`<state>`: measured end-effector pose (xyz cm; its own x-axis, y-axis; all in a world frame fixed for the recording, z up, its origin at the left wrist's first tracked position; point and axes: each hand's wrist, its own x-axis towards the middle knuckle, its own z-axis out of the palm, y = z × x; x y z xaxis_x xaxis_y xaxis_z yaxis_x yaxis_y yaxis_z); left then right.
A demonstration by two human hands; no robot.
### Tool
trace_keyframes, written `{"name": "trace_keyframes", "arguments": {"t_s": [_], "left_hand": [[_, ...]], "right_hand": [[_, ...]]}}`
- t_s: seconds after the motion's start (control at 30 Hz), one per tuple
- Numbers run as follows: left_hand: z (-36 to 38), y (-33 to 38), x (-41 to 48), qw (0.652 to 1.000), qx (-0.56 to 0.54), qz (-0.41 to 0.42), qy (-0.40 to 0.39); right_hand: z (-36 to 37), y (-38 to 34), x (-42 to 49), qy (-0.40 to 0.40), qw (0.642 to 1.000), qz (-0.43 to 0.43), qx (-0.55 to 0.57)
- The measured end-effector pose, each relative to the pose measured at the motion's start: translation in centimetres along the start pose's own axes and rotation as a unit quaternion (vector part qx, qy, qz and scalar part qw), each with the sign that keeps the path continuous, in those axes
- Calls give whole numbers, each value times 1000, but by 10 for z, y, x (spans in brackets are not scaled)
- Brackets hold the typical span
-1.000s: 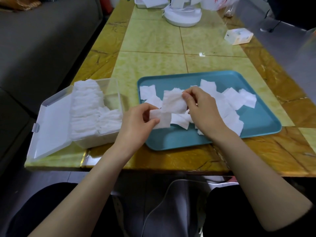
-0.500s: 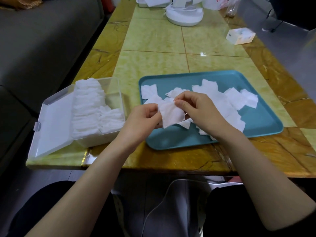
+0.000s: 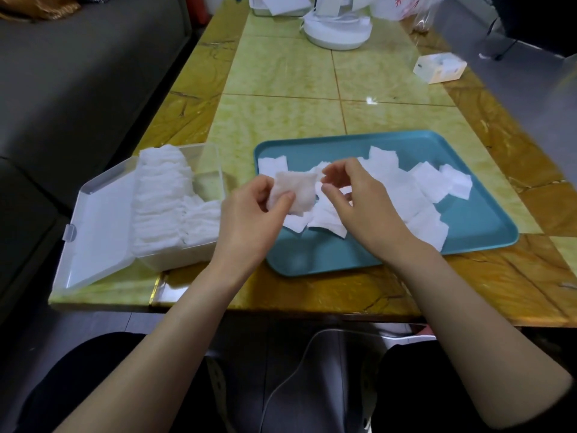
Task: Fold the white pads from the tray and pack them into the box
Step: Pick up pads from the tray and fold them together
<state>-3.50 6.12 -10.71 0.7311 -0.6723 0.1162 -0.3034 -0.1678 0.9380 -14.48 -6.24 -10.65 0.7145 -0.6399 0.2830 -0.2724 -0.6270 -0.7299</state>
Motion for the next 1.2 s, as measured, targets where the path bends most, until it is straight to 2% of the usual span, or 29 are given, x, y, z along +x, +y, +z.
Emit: {"name": "trace_keyframes", "arguments": {"t_s": [0.07,0.13,0.17,0.23,0.37,0.5,0.63,0.7,0.8,0.83,0.9,1.0,1.1,1.2], "left_hand": [[-4,1,3,1000,-1,1,29],[-6,2,5,999,4,-8,42],[-7,2,5,999,6,-9,44],[-6,3,5,999,9,-6,44],[-7,2,5,999,8,-6,41],[-8,3,5,999,16,-15,39],[-9,1,6,999,20,-21,36],[-8,0,6,999,24,-19,30],[-6,0,7,999,22,-19,24],[-6,0,7,999,21,-19,24],[-6,-1,7,999,18,-19,24],[-5,-4,8,1000,14,-22,18],[-4,-3,7,1000,9,-20,11],[-4,-2,6,1000,-3,-25,-6]], "right_hand": [[0,8,-1,-53,994,-4,-95],[3,14,-5,-137,965,3,-224],[5,17,-6,-156,951,0,-268],[7,17,-6,-136,947,-13,-291],[6,14,-2,-96,956,-1,-276],[-1,8,-2,-15,990,5,-139],[-15,-2,-2,64,996,8,-64],[-20,-4,-1,70,997,30,-15],[-25,-6,1,39,995,67,66],[-26,-4,1,32,996,70,43],[-24,4,0,35,994,71,-76],[-23,11,-1,94,975,39,-198],[-25,3,0,172,968,-52,-175],[-25,-8,-2,187,979,-74,-38]]}}
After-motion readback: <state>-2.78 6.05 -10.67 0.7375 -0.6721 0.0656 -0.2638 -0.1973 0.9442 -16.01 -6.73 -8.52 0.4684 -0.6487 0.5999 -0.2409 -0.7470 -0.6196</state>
